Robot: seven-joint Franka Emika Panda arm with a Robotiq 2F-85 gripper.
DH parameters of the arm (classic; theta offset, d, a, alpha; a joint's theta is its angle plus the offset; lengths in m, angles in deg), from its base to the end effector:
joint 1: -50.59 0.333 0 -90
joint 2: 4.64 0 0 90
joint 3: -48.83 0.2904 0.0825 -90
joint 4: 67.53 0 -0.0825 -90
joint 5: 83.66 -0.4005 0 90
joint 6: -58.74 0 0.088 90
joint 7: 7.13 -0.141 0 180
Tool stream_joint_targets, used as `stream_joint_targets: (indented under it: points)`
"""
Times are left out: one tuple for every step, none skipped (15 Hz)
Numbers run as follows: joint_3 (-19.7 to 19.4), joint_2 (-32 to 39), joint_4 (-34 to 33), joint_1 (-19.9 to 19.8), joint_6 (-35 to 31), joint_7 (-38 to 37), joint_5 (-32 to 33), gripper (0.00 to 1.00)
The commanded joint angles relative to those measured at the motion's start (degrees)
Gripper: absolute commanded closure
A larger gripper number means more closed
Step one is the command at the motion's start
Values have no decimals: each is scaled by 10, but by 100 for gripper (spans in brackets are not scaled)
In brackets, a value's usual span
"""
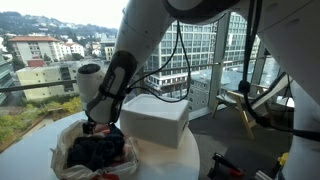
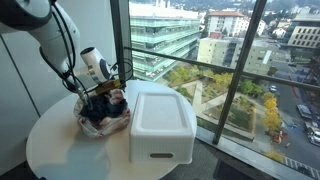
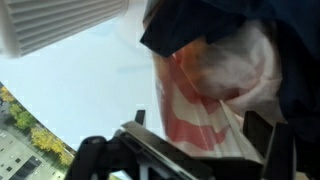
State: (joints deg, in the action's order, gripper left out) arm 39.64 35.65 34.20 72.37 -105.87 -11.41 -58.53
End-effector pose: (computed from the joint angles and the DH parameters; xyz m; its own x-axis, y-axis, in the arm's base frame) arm 0.6724 0.1772 0.1405 0.7475 0.5848 0.3150 0.4899 -0.8057 0.3330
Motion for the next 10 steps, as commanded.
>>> stream_joint_targets:
  points:
    - [-41, 33, -35, 24, -23, -28, 16, 0]
    - [-46, 39, -38, 27, -19, -29, 13, 0]
    - [-47, 42, -40, 27, -12, -28, 9, 0]
    - [-47, 45, -42, 27, -10, -28, 7, 0]
    - [-51, 48, -42, 28, -17, -30, 7, 25]
    - [-50, 47, -40, 29, -11, -26, 8, 26]
    - [-54, 48, -39, 33, -11, -28, 10, 32]
    - [-58, 48, -38, 36, -11, -31, 11, 42]
    - [-61, 49, -38, 37, -8, -34, 10, 49]
    - [-61, 48, -38, 37, -3, -34, 8, 56]
